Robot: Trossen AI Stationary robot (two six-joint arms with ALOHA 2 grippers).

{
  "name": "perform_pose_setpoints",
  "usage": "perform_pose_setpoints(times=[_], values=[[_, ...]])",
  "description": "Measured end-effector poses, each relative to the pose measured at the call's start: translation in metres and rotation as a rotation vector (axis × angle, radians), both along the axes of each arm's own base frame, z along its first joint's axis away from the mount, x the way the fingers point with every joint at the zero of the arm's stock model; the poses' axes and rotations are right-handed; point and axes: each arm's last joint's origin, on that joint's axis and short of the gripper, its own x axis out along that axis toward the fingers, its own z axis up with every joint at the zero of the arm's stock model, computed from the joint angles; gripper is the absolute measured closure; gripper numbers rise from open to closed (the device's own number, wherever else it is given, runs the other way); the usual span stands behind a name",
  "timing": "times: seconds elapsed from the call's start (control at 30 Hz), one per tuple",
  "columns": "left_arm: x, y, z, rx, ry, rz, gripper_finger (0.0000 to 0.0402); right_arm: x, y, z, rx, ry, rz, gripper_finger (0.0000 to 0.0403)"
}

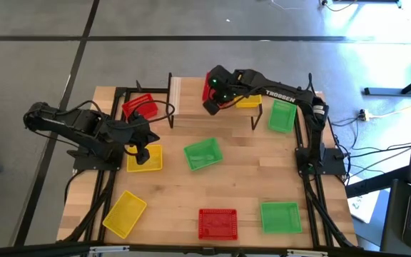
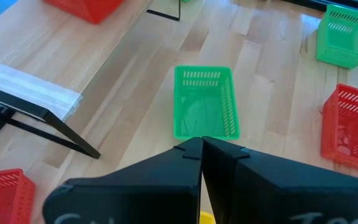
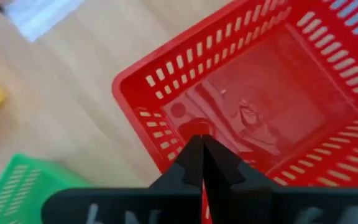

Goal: Stack baskets on shelf by color
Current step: Put the middle red bin on the shelf, then put the middle green bin on the shelf

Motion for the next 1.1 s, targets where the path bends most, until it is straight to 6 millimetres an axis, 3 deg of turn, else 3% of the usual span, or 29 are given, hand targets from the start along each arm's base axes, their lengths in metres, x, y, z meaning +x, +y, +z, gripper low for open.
perform_pose_setpoints(times=[0.13, 0.3, 0.47, 0.73, 0.9, 1.1], values=[[0.0, 0.0, 0.0, 0.0, 0.0, 0.0, 0.0401, 0.0, 0.004, -0.001, 0.057, -0.005, 0.012, 0.0403], [0.0, 0.0, 0.0, 0.001, 0.001, -0.001, 0.0401, 0.0, 0.007, 0.008, -0.093, 0.046, -0.034, 0.0403], [0.0, 0.0, 0.0, -0.053, -0.014, 0.034, 0.0401, -0.007, 0.022, 0.055, -0.187, -0.03, 0.011, 0.0403], [-0.002, 0.002, -0.003, -0.157, -0.016, 0.126, 0.0401, -0.023, 0.068, 0.115, -0.324, -0.07, 0.189, 0.0403], [0.003, 0.0, -0.006, -0.165, 0.006, 0.143, 0.0401, -0.031, 0.094, 0.135, -0.374, -0.063, 0.325, 0.0403], [0.028, 0.002, -0.019, -0.19, 0.077, 0.16, 0.0401, -0.052, 0.122, 0.155, -0.372, -0.132, 0.46, 0.0403]])
